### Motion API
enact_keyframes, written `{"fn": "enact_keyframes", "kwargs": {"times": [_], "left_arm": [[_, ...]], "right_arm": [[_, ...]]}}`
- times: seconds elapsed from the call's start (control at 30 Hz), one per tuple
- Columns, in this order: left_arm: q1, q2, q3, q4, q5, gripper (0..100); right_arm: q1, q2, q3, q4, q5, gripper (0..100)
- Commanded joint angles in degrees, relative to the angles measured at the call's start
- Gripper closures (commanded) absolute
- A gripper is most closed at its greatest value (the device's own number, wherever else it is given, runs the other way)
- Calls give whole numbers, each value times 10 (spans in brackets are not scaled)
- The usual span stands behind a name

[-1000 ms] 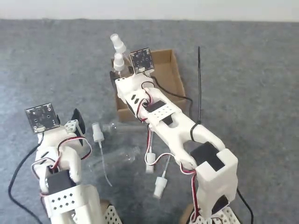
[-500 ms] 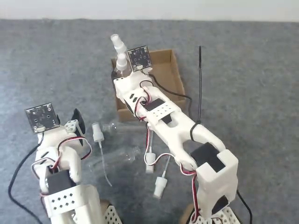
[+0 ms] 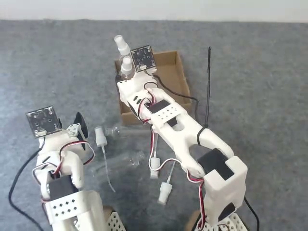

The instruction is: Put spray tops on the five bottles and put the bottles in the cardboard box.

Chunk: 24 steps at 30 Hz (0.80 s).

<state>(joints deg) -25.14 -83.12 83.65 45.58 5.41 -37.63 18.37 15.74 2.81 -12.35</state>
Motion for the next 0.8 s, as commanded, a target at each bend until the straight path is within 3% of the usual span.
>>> {"fn": "enact_keyframes", "kwargs": {"times": [0.0, 0.1, 0.77], "left_arm": [[-4, -8, -5, -17, -4, 808], [-4, -8, -5, -17, -4, 808], [-4, -8, -5, -17, -4, 808]], "right_arm": [[6, -38, -15, 10, -3, 732], [5, -41, -12, 11, -3, 697], [4, -132, -13, 160, -3, 701]]}}
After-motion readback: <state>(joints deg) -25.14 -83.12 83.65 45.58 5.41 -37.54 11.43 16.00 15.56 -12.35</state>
